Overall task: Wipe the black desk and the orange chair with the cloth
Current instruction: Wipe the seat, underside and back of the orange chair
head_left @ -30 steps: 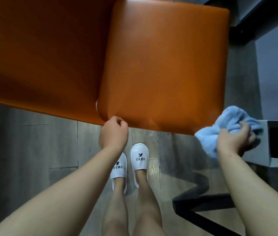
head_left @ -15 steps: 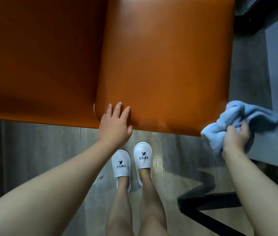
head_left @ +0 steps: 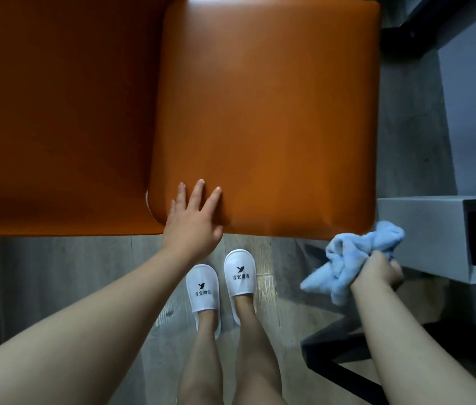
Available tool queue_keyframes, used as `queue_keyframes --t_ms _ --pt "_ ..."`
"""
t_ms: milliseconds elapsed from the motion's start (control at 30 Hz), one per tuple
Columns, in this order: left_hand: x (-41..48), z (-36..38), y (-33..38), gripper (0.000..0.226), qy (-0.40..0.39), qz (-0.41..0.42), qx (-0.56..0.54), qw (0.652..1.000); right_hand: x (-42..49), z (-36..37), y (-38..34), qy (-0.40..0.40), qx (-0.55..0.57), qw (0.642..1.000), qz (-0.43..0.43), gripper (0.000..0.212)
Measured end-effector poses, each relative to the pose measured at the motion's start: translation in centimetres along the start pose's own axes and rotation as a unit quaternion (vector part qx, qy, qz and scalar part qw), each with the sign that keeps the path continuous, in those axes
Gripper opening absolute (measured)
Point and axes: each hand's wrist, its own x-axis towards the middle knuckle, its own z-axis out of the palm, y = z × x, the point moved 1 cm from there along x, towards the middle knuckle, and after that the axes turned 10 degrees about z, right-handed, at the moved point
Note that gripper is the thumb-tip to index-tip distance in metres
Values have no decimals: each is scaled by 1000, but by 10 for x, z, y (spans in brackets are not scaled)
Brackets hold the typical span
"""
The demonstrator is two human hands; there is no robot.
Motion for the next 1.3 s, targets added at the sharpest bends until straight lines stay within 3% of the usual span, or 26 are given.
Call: queue_keyframes --t_ms 100,200,267,333,433,500,567,633,733,767,800,833,900,933,967,1000,1067,1100,1133,1233,1267,1300 --pt "-1 -3 -3 72 -5 14 12 1000 -10 10 -26 113 11 978 -177 38" --pt "-2 -3 -2 73 -2 9 27 1000 -32 48 -39 82 -186 933 -298 46" --pt "-3 -4 1 73 -4 4 24 1000 -38 60 -32 81 -322 898 -289 52" --pt "-2 -7 1 72 -14 9 27 999 -26 55 -37 81 -355 896 -255 57" --pt "-2 -14 -5 66 -23 14 41 999 -4 37 -62 137 -247 941 -189 44" --pt "1 -19 -9 63 -9 -1 32 999 -14 35 -72 186 -197 928 -256 36" --pt "5 -23 -8 64 6 -6 22 1000 -50 56 -66 136 -195 873 -426 36" --pt "8 -24 -7 69 23 -12 -1 1000 -93 88 -43 24 -282 777 -562 47" --pt "5 -23 -8 70 48 -23 -43 998 -121 122 8 -120 -552 562 -605 62" --pt "2 -22 -9 70 50 -20 -48 997 -112 125 14 -125 -587 531 -597 61" --pt "-1 -20 -10 70 47 -13 -47 998 -98 122 8 -100 -589 548 -586 59" --pt "-3 -20 -12 69 44 -4 -39 998 -81 115 -3 -59 -570 604 -554 58" --pt "-7 -19 -16 69 35 15 -13 999 -46 85 -35 33 -466 768 -438 55" --pt "-7 -20 -17 69 33 23 -2 999 -32 66 -52 72 -395 833 -381 53" --pt "-5 -21 -17 70 33 25 3 999 -25 50 -65 114 -330 871 -347 50" --pt "-3 -23 -17 71 36 22 2 999 -28 43 -71 145 -283 884 -344 46" --pt "4 -26 -14 71 40 12 -10 999 -54 58 -69 116 -219 872 -422 43" --pt "7 -28 -12 70 38 4 -11 999 -74 77 -59 71 -227 843 -483 43" --pt "8 -29 -12 70 34 -7 -7 999 -94 99 -46 17 -277 789 -549 44" --pt "9 -31 -14 68 14 -46 27 998 -125 147 0 -145 -537 517 -651 49" --pt "8 -32 -15 67 8 -56 33 998 -116 152 0 -147 -573 486 -644 48" --pt "8 -33 -17 66 2 -61 34 998 -100 152 -9 -105 -584 511 -621 48"
